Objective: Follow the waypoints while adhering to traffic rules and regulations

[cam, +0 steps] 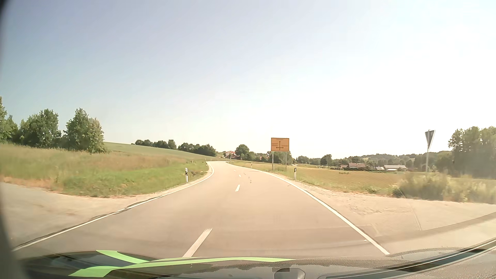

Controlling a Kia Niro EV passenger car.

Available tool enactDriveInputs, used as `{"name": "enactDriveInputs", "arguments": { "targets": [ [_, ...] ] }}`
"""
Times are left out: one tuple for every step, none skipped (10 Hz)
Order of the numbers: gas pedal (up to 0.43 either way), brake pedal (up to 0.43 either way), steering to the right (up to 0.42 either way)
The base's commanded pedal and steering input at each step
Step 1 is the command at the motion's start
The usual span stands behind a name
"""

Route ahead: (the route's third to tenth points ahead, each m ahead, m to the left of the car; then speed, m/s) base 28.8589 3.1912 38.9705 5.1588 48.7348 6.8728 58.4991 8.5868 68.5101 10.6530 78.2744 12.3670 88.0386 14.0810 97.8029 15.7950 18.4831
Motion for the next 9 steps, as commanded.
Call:
{"name": "enactDriveInputs", "arguments": {
  "targets": [
    [0.28, 0.0, -0.025],
    [0.287, 0.0, -0.024],
    [0.287, 0.0, -0.024],
    [0.299, 0.0, -0.022],
    [0.311, 0.0, -0.021],
    [0.311, 0.0, -0.02],
    [0.311, 0.0, -0.021],
    [0.319, 0.0, -0.02],
    [0.319, 0.0, -0.02]
  ]
}}
